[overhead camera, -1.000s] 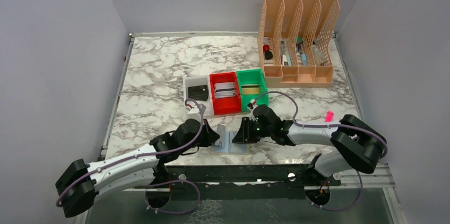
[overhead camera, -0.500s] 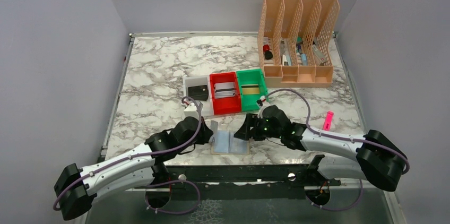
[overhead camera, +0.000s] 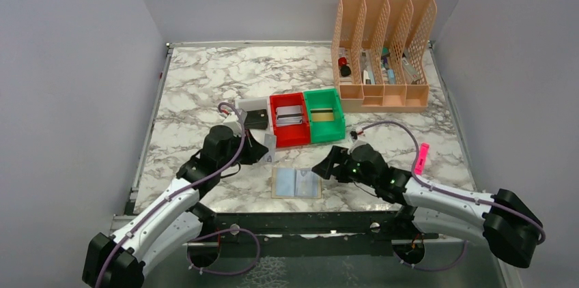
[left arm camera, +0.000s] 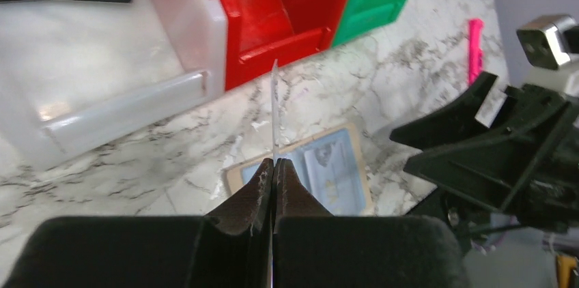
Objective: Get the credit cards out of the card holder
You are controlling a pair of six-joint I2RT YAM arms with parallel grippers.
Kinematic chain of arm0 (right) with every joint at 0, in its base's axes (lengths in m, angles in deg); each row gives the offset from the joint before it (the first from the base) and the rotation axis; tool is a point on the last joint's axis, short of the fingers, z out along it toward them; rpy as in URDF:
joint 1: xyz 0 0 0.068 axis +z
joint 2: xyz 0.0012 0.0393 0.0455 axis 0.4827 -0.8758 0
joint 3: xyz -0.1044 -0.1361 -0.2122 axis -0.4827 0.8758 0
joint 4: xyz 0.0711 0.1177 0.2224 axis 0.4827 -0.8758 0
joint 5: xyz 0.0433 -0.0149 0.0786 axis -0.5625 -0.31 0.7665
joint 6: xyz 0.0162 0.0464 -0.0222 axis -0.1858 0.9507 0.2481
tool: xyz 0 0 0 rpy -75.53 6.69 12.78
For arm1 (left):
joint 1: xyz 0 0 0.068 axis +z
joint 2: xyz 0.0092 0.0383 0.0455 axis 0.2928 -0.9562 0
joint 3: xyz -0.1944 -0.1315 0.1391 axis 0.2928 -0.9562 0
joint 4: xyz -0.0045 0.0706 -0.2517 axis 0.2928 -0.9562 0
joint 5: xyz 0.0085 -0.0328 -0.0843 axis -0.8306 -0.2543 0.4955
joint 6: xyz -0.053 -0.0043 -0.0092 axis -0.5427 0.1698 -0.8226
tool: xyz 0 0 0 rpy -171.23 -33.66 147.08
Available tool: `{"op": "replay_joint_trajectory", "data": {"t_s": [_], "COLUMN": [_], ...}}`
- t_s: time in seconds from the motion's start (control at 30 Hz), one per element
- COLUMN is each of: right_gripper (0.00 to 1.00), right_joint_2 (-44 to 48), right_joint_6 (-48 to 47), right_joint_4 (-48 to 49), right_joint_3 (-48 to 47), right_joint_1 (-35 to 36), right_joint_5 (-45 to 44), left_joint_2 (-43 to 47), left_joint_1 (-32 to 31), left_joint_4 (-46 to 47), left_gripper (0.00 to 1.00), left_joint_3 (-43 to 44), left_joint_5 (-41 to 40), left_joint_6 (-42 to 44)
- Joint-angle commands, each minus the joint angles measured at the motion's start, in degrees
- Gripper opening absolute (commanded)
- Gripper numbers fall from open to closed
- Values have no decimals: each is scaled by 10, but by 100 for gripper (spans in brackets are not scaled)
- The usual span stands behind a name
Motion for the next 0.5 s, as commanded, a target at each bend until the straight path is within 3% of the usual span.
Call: {"op": "replay_joint_trajectory", "data": {"t_s": [0.0,0.13,0.27,0.47], "right_gripper": [82,82,82,79], "right_joint_2": [57,104,120,66], "right_joint_6": [8,-14,-24,-38], "right_joint_4": [33,131,238,236], "right_joint_3": [38,82,114,66], "right_joint_1": [1,1,1,1], "right_joint_5": [-63,-32,20,98], "left_joint_2": [19,27,42,54], "left_joint_1": [10,10,10,9], "left_joint_4": [99,149,305,364], "left_gripper": [0,0,0,0], "left_joint_3": [-31,-63,-140,-173], "left_joint_5": [150,174,220,248], "left_joint_6": [5,-17,-118,-164]}}
